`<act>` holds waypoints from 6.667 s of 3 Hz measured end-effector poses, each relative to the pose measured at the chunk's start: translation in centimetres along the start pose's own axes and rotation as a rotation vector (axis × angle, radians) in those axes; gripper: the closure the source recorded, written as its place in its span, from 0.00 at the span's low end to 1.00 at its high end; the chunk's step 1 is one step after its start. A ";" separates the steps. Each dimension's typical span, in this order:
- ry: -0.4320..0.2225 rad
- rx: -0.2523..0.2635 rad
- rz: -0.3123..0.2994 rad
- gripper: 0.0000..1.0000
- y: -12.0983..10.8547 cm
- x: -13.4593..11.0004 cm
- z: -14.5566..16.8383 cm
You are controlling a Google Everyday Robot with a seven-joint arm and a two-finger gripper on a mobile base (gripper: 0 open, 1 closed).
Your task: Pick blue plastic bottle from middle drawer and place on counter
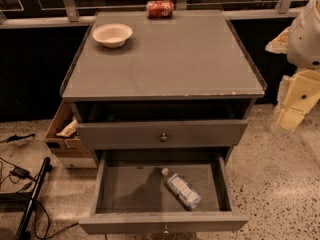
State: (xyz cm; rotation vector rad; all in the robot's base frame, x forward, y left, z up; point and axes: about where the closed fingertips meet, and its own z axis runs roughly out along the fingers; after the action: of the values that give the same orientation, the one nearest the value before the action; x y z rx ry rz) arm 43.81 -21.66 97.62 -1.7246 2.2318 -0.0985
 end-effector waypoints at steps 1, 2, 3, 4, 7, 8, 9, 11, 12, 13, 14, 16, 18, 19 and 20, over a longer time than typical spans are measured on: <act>0.000 0.000 0.000 0.00 0.0 0.0 0.0; 0.000 0.000 0.000 0.16 0.0 0.0 0.0; -0.043 0.012 0.075 0.47 0.3 -0.1 2.2; -0.092 0.014 0.202 0.70 1.0 -0.4 6.9; -0.136 0.012 0.354 1.00 2.2 -1.0 14.1; -0.124 -0.003 0.363 1.00 3.4 -0.1 16.9; -0.117 -0.047 0.410 1.00 5.8 1.1 22.4; -0.153 -0.121 0.556 1.00 13.1 3.9 35.4; -0.193 -0.070 0.564 1.00 11.8 3.4 35.8; -0.193 -0.069 0.563 1.00 11.8 3.3 35.8; -0.216 -0.036 0.580 1.00 11.7 3.6 37.5; -0.305 0.004 0.615 0.61 11.2 2.3 42.5; -0.373 -0.034 0.640 0.25 11.2 0.7 47.6; -0.393 -0.040 0.660 0.21 11.2 0.8 49.2; -0.411 -0.035 0.685 0.27 11.0 0.8 50.5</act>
Offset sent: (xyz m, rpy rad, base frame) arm 0.0000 0.0000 0.0000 0.0000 0.0000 0.0000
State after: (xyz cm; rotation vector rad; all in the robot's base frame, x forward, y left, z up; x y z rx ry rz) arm 48.03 -12.53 46.96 -0.8080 2.3556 0.4121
